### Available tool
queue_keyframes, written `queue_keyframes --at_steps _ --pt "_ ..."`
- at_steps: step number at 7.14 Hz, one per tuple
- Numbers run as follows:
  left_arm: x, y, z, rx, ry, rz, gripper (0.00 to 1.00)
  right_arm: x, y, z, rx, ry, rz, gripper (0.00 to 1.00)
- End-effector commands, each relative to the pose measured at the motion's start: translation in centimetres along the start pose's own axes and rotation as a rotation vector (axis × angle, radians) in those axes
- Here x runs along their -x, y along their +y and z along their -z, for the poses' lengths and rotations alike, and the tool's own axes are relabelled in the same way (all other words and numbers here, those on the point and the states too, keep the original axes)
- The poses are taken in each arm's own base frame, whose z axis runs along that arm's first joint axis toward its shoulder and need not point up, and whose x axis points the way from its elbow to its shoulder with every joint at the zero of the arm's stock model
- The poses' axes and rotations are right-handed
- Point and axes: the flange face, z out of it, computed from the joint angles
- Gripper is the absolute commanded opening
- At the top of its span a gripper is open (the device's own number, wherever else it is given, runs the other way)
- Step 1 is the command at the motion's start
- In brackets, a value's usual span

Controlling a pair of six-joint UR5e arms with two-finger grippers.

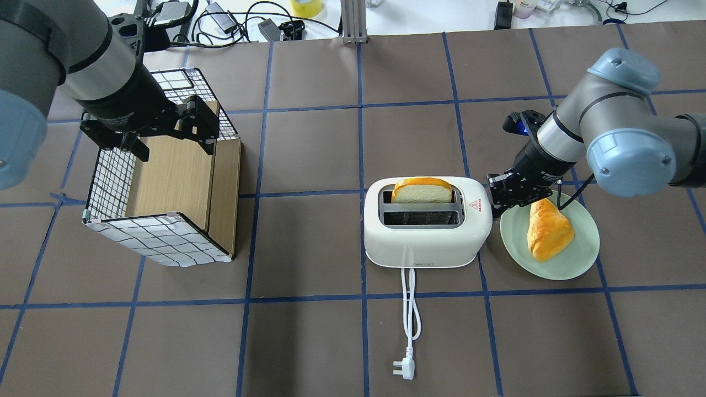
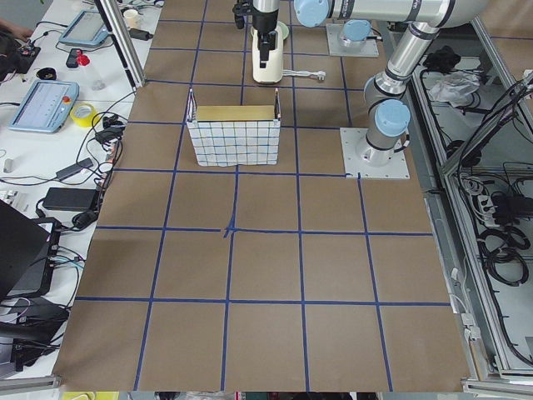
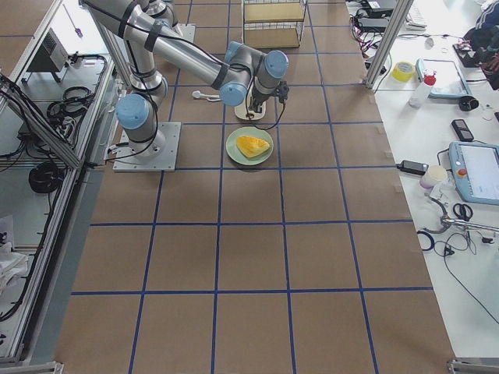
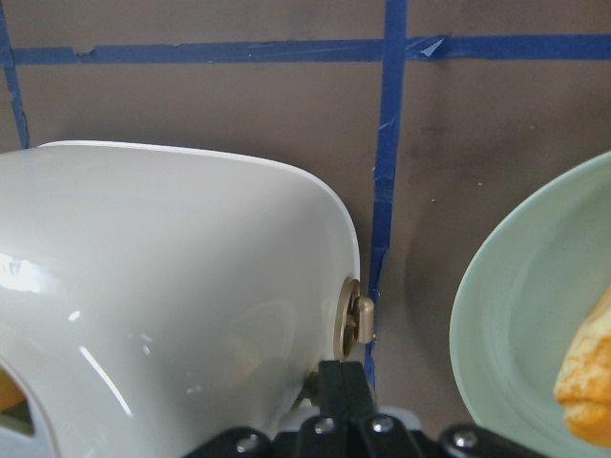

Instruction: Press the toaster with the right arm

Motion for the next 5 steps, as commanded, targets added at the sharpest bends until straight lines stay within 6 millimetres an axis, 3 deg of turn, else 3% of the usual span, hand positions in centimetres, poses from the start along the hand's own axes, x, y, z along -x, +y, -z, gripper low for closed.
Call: queue_keyframes --at_steps 1,4,5 --pt "0.0 0.0 0.0 0.0 0.0 0.0 1.0 0.0 -0.1 0.1 -0.006 0.002 0.002 0.0" --pt "0.0 0.0 0.0 0.0 0.0 0.0 1.0 0.2 0.1 1.2 -0.02 0.032 -0.031 0.0" --pt "0.0 0.0 0.0 0.0 0.0 0.0 1.0 0.9 0.6 3.9 -0.058 0.079 -0.033 0.0"
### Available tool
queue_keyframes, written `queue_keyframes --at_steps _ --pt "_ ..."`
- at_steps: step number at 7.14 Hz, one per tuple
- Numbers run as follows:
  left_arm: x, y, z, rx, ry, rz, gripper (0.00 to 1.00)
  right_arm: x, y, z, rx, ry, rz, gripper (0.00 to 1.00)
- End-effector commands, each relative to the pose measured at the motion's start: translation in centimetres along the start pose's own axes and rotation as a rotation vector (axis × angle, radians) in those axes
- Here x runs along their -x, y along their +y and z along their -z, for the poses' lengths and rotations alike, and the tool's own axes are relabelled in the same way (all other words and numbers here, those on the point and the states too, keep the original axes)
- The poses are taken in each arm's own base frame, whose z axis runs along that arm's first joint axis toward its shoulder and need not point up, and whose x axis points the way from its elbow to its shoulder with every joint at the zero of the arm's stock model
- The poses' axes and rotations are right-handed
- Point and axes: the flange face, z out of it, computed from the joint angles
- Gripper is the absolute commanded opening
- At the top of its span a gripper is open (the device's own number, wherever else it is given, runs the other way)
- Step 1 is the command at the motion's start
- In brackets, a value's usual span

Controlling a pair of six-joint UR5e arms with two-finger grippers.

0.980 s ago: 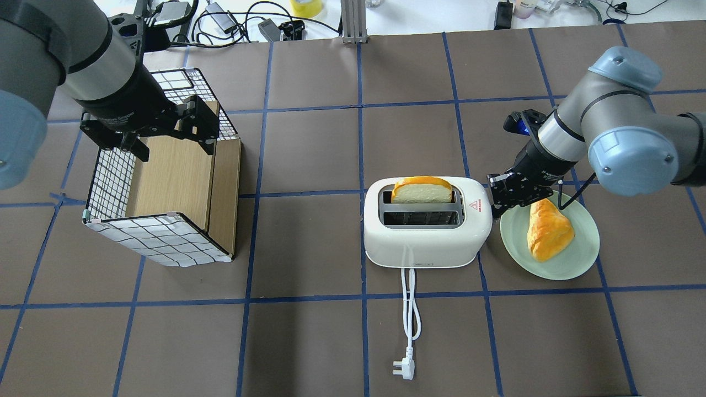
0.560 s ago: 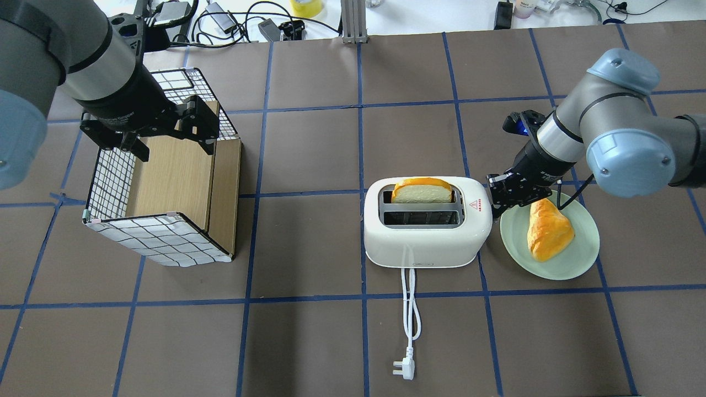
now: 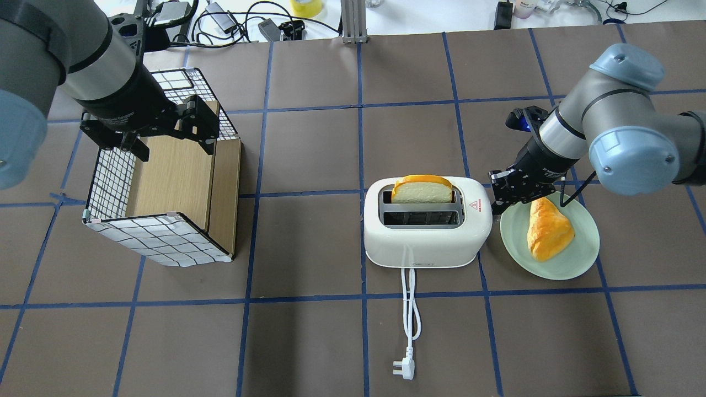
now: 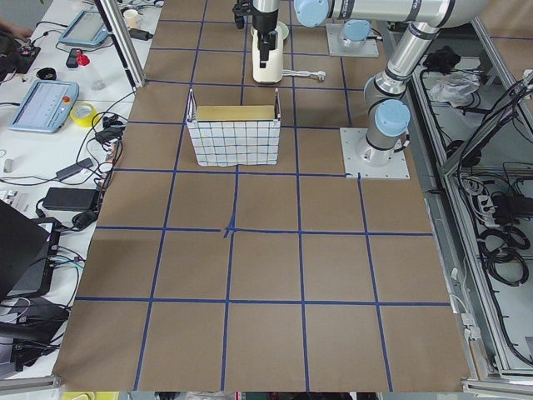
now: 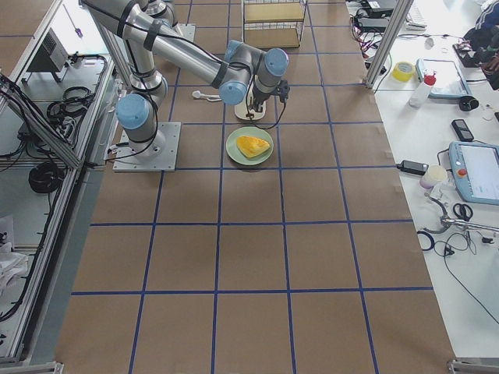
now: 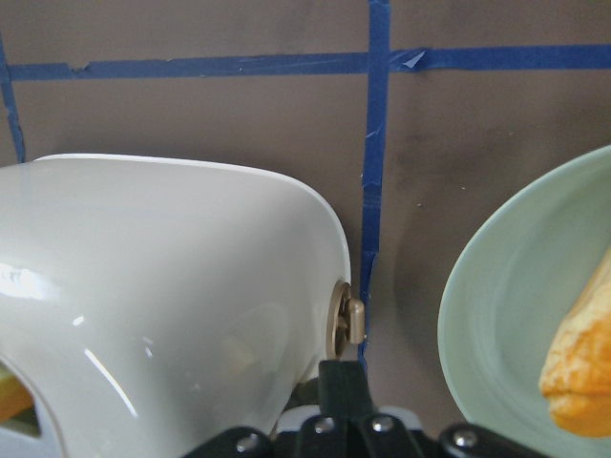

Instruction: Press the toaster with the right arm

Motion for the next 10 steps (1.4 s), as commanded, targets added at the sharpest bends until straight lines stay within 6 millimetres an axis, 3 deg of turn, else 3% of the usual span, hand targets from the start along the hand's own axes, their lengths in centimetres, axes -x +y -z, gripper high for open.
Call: queue_keyframes --at_steps 1,2,5,6,8,9,10 --pt "0.0 0.0 0.0 0.0 0.0 0.0 1.0 0.9 0.9 4.5 -0.064 0.08 -0.029 0.0" --pt "0.0 0.0 0.0 0.0 0.0 0.0 1.0 1.9 1.6 7.8 -0.078 0.087 -0.066 0.0" --pt "0.0 0.0 0.0 0.0 0.0 0.0 1.0 4.8 2.6 20.8 -0.124 0.187 -0.161 0.0" --pt "0.0 0.0 0.0 0.0 0.0 0.0 1.0 6.4 3.0 23.3 -0.159 0.21 -0.192 0.04" --pt "0.0 0.0 0.0 0.0 0.0 0.0 1.0 13.1 3.0 22.7 -0.234 0.298 -0.137 0.58" --pt "0.0 0.0 0.0 0.0 0.0 0.0 1.0 14.4 2.3 22.4 -0.305 0.297 -0.096 1.0" --pt "0.0 0.0 0.0 0.0 0.0 0.0 1.0 14.5 1.4 22.6 -0.35 0.298 -0.083 1.0"
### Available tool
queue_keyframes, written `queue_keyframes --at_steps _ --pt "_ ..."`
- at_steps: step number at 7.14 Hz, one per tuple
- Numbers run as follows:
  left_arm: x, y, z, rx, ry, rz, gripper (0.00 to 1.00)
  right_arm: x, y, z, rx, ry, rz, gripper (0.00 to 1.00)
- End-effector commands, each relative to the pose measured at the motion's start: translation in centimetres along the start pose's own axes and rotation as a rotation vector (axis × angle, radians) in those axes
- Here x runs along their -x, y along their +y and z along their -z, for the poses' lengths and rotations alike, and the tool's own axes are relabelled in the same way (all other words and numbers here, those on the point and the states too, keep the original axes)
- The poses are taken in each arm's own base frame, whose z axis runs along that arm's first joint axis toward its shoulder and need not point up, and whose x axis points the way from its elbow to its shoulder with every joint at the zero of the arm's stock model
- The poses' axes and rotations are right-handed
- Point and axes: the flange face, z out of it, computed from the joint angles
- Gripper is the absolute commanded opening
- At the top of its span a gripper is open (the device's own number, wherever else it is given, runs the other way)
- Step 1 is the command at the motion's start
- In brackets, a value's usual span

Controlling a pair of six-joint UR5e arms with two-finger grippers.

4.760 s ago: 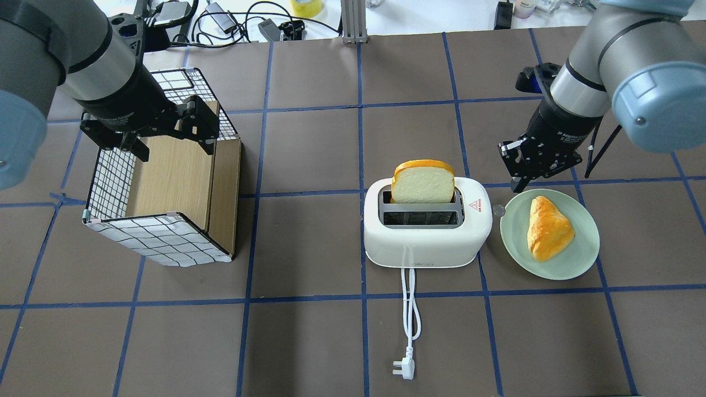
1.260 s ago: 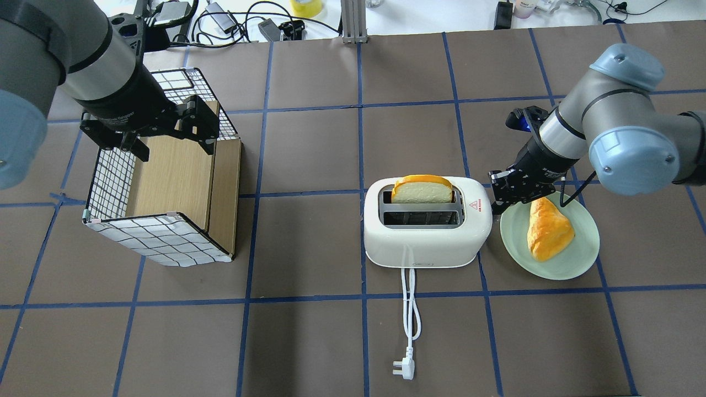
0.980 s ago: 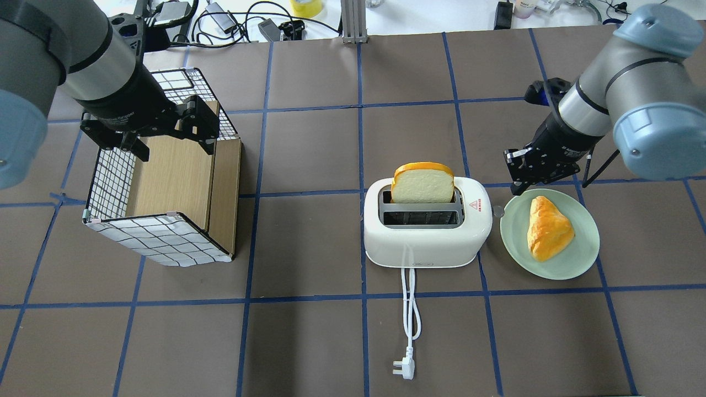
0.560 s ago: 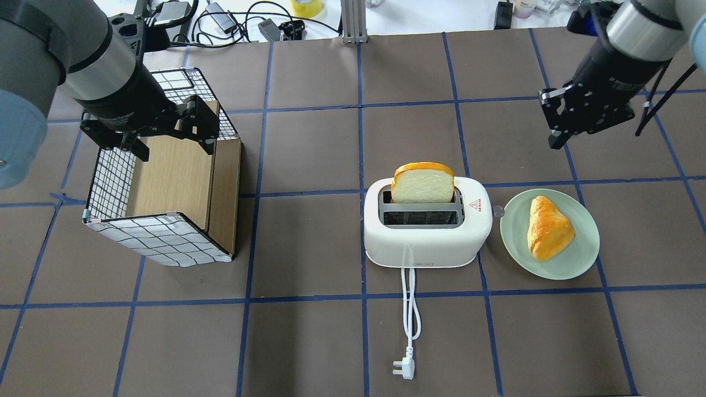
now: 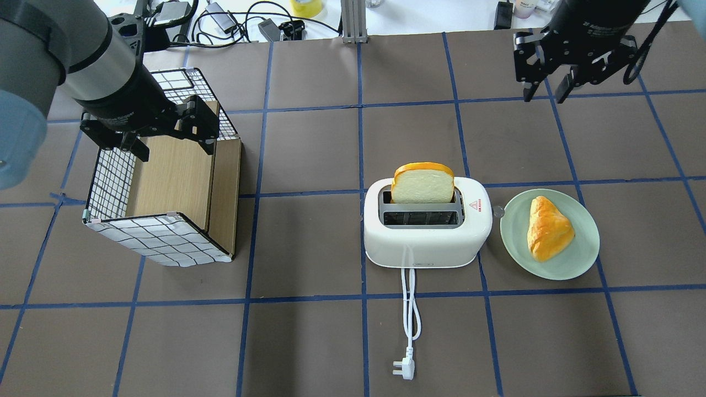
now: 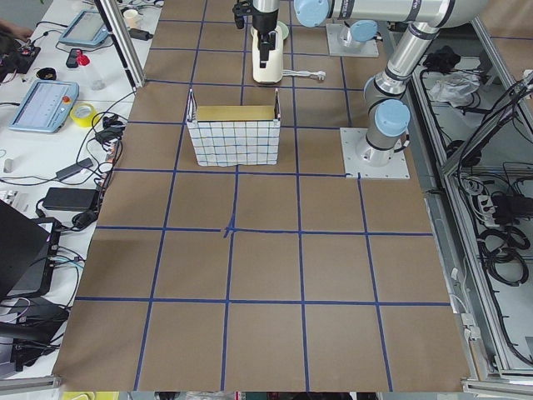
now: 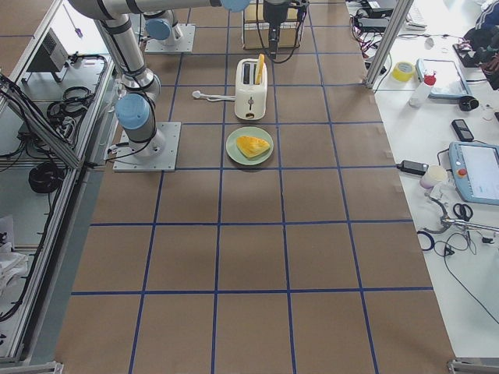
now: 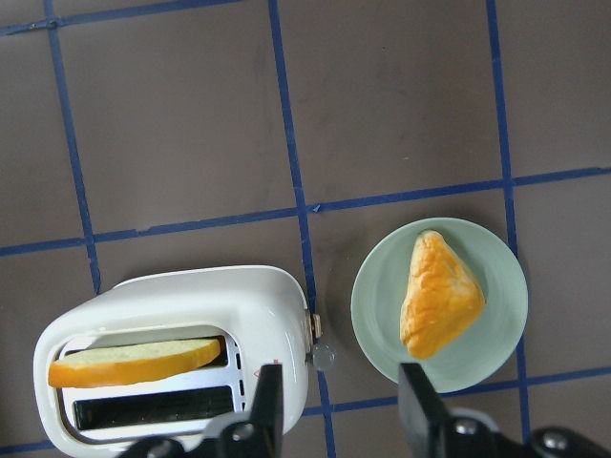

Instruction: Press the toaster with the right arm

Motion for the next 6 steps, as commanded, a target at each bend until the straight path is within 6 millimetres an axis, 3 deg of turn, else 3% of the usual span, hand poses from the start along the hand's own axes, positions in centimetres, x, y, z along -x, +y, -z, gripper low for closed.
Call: queue_keyframes --at_steps 1,6 --pt "0.0 0.0 0.0 0.0 0.0 0.0 1.0 1.17 -1.03 0.09 -0.083 -0.002 0.013 1.0" --pt "0.0 0.0 0.0 0.0 0.0 0.0 1.0 1.18 -1.08 -0.15 -0.08 0.014 0.016 1.0"
